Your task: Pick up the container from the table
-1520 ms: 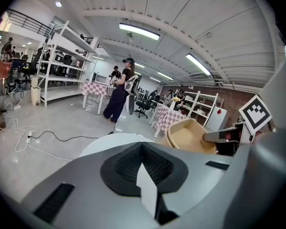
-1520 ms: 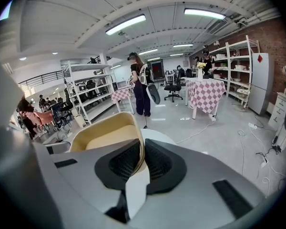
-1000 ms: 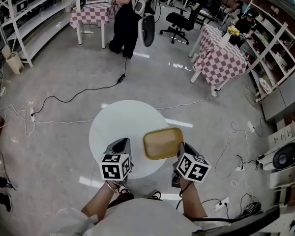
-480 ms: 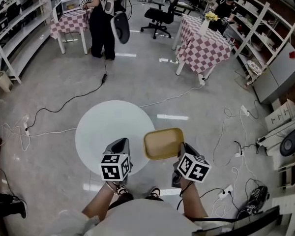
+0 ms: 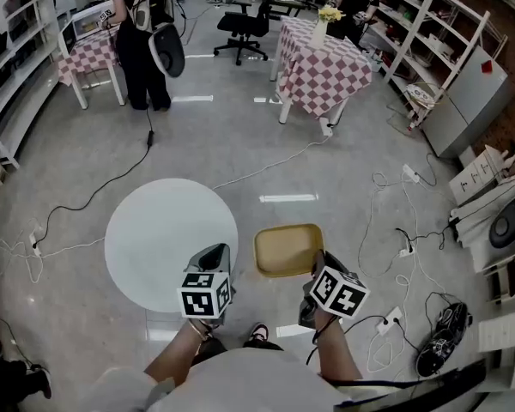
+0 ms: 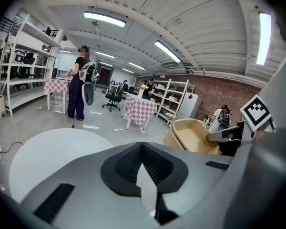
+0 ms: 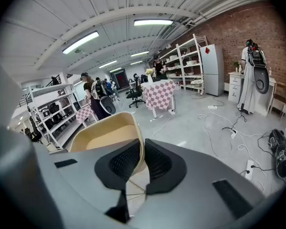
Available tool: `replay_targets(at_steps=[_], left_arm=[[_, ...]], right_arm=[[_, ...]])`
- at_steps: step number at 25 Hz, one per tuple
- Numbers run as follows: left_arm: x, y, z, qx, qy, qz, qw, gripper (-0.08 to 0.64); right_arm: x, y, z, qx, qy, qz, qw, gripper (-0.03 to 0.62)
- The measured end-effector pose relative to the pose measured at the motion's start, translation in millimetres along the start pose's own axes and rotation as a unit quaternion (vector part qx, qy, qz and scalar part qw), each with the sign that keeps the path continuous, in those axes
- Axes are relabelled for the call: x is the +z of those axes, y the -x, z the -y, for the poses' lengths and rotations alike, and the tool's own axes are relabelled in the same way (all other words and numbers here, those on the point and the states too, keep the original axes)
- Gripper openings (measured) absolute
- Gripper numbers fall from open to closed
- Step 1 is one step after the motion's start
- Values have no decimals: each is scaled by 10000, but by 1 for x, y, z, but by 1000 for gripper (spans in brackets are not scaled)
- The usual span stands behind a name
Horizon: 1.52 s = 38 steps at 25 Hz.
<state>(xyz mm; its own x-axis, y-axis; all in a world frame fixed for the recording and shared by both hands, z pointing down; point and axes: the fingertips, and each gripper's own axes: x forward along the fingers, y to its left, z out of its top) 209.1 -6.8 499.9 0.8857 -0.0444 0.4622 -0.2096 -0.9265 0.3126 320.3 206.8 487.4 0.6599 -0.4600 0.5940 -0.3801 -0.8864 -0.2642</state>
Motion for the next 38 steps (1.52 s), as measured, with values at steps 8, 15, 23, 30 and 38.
replay_targets(at_steps=[8, 15, 23, 30, 38], left_arm=[[-2, -24, 52, -64, -199, -36, 9998, 15], [-4, -34, 82, -106, -172, -45, 9998, 17], [8, -34, 97, -329, -557, -7, 9979, 15], [25, -36, 82, -501, -621, 140, 9967, 15], [31, -33, 80, -693, -778, 95, 9945, 17]], right_arm=[[6, 6, 60, -93, -238, -9, 9997, 52], [16, 8, 87, -84, -300, 32, 9995, 52], [19, 26, 92, -285, -449, 164, 9985, 52], [25, 26, 79, -489, -541, 361, 9967, 52], [19, 31, 63, -509, -782, 437, 9947, 52]])
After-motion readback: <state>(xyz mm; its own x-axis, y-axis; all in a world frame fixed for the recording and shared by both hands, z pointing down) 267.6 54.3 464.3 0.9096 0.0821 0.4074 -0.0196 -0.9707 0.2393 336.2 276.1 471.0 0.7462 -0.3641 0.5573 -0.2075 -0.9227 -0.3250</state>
